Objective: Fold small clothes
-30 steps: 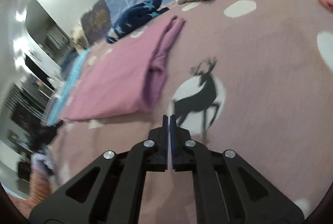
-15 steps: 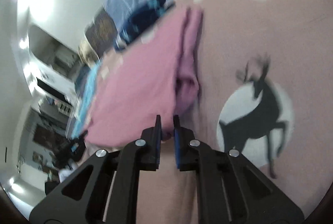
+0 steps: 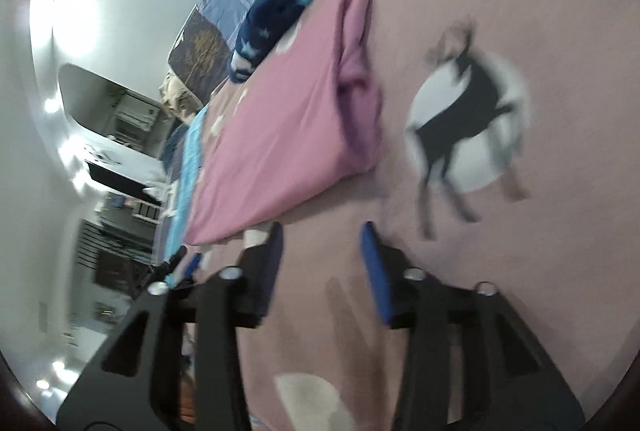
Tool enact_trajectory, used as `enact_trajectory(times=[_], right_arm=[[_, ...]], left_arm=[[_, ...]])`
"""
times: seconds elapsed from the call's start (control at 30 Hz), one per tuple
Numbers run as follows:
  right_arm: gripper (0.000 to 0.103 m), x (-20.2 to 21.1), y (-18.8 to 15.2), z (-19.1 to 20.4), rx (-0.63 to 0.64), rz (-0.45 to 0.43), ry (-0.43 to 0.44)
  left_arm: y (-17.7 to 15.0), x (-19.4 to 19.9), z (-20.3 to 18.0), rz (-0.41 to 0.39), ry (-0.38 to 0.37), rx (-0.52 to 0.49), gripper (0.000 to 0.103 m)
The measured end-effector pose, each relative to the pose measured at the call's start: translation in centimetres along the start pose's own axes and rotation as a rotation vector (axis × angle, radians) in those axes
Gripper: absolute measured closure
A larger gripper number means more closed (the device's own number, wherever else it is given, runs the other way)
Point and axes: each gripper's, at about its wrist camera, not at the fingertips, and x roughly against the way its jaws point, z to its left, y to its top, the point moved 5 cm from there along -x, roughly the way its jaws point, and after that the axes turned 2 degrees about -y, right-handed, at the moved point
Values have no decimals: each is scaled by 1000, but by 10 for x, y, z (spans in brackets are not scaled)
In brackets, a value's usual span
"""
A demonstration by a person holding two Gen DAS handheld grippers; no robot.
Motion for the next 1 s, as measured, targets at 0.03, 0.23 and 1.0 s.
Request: enact_trajectory(times=[0.03,0.23,1.0], right_arm=[[48,-7,8,2,-27,-25,10],[98,-34,50,-1,-144,-124,-23],[61,73,42,-15,159,-147,-198]], left_arm=[[0,-7,-4,17,-2,-13,53],[36,-35,9,-57,-64,62,100],[-28,18,-137,-94,304,-564,50]])
